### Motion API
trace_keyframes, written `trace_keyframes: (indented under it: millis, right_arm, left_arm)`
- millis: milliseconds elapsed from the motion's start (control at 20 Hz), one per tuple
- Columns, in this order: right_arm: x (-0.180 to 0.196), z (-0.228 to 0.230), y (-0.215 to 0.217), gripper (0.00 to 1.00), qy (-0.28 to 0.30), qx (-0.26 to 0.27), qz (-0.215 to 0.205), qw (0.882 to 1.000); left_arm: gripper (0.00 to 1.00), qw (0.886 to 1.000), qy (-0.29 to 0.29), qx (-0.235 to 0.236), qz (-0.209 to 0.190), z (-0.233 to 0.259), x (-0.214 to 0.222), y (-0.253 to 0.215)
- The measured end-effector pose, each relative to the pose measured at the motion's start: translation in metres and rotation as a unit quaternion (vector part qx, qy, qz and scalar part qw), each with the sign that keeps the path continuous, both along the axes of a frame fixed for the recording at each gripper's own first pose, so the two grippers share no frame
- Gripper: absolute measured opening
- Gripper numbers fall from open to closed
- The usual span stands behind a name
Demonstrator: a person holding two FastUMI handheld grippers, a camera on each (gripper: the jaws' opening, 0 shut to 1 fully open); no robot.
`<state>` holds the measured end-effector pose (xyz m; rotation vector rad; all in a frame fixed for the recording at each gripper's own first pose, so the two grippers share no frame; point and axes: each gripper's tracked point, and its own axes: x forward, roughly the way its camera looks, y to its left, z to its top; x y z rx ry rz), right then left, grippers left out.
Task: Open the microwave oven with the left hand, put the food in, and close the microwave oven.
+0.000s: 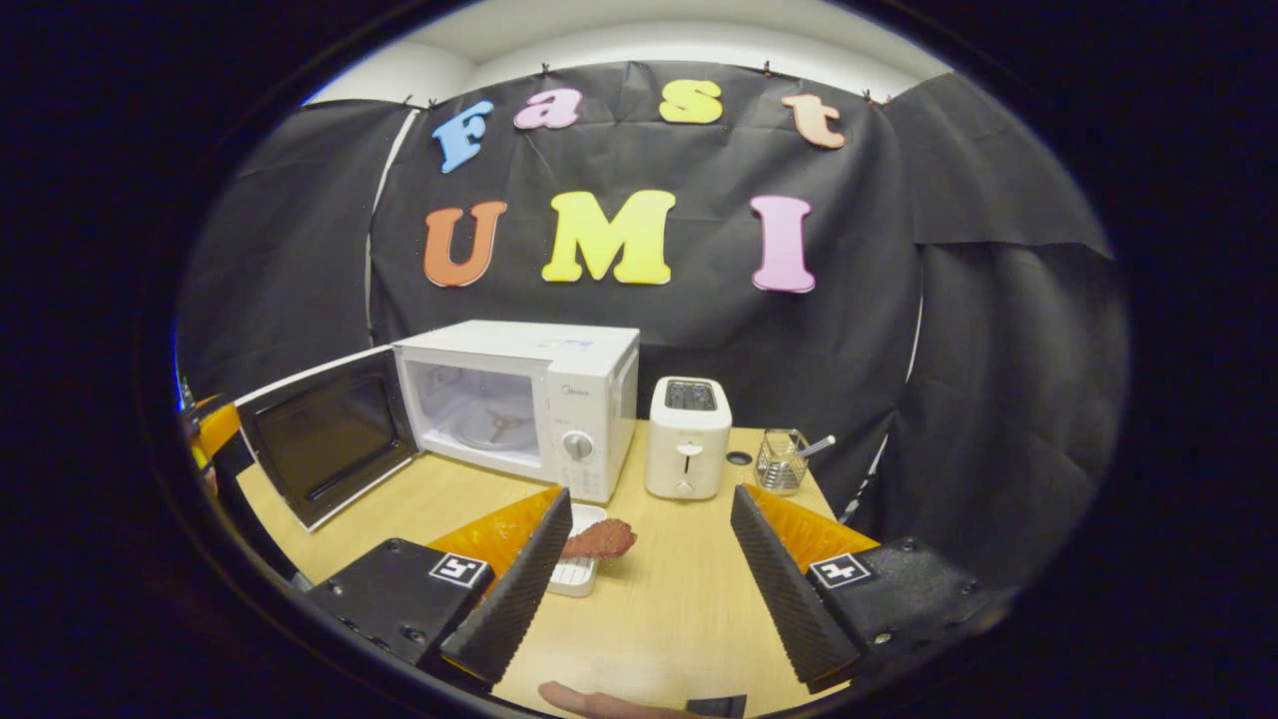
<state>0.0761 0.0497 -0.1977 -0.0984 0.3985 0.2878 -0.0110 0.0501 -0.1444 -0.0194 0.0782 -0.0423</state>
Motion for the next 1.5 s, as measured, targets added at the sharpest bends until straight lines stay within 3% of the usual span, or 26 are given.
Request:
trace_keyframes:
  millis: [50, 100, 150, 300, 350, 400, 450, 500, 650, 850, 900, 950, 1050, 1150, 1200, 1250, 1350, 1500]
  right_arm:
    - [0.009, -0.009, 0.002, 1.0, 0.022, 0.005, 0.008, 1.0]
    - [0.016, -0.019, 0.004, 0.96, 0.046, 0.011, 0.015, 0.999]
    - [0.023, -0.029, 0.006, 1.0, 0.07, 0.02, 0.025, 0.997]
    - [0.042, -0.062, 0.013, 1.0, 0.138, 0.041, 0.046, 0.988]
    - [0.048, -0.072, 0.016, 0.91, 0.159, 0.052, 0.051, 0.984]
    - [0.054, -0.082, 0.017, 0.96, 0.183, 0.065, 0.054, 0.98]
    - [0.058, -0.094, 0.02, 0.82, 0.208, 0.078, 0.057, 0.973]
    - [0.062, -0.105, 0.023, 0.93, 0.233, 0.094, 0.059, 0.966]
    - [0.075, -0.128, 0.036, 0.89, 0.291, 0.131, 0.072, 0.945]
    - [0.081, -0.138, 0.047, 0.82, 0.327, 0.174, 0.091, 0.924]
    - [0.079, -0.142, 0.049, 0.61, 0.337, 0.18, 0.096, 0.919]
    - [0.078, -0.145, 0.052, 0.67, 0.343, 0.187, 0.098, 0.915]
    - [0.08, -0.151, 0.055, 0.62, 0.356, 0.199, 0.102, 0.908]
    - [0.074, -0.156, 0.058, 0.57, 0.379, 0.218, 0.107, 0.893]
    - [0.072, -0.163, 0.057, 0.33, 0.393, 0.222, 0.098, 0.887]
    - [0.07, -0.159, 0.06, 0.22, 0.402, 0.247, 0.093, 0.877]
    - [0.063, -0.157, 0.06, 0.11, 0.396, 0.247, 0.09, 0.88]
    - [0.057, -0.144, 0.054, 0.1, 0.364, 0.226, 0.08, 0.9]
  left_arm:
    - [0.94, 1.0, -0.002, 0.003, -0.004, 0.003, 0.006, -0.006]
    - [0.94, 1.0, -0.003, 0.004, -0.008, 0.006, 0.011, -0.012]
    - [0.94, 1.0, -0.004, 0.005, -0.012, 0.01, 0.015, -0.018]
    - [0.94, 1.0, -0.008, 0.008, -0.019, 0.016, 0.03, -0.032]
    - [0.94, 1.0, -0.01, 0.009, -0.019, 0.018, 0.034, -0.034]
    - [0.94, 1.0, -0.014, 0.01, -0.018, 0.02, 0.037, -0.036]
    - [0.94, 1.0, -0.019, 0.012, -0.017, 0.023, 0.041, -0.037]
    - [0.94, 0.999, -0.026, 0.013, -0.018, 0.026, 0.045, -0.038]
    - [0.94, 1.0, -0.023, 0.004, -0.015, 0.021, 0.056, -0.039]
    - [0.94, 1.0, -0.003, 0.001, -0.006, 0.009, 0.061, -0.034]
    - [0.94, 1.0, 0.002, 0.004, -0.007, 0.007, 0.06, -0.035]
    - [0.94, 1.0, 0.003, 0.009, -0.005, 0.006, 0.059, -0.032]
    - [0.94, 1.0, 0.001, 0.015, -0.002, 0.007, 0.057, -0.029]
    - [0.94, 1.0, 0.0, 0.012, -0.004, 0.008, 0.054, -0.029]
    - [0.94, 1.0, 0.003, 0.01, -0.006, 0.006, 0.052, -0.029]
    - [0.94, 1.0, 0.006, 0.008, -0.008, 0.006, 0.05, -0.028]
    - [0.94, 1.0, 0.002, 0.006, -0.013, 0.01, 0.043, -0.028]
    - [0.94, 1.0, -0.009, 0.012, -0.017, 0.016, 0.036, -0.027]
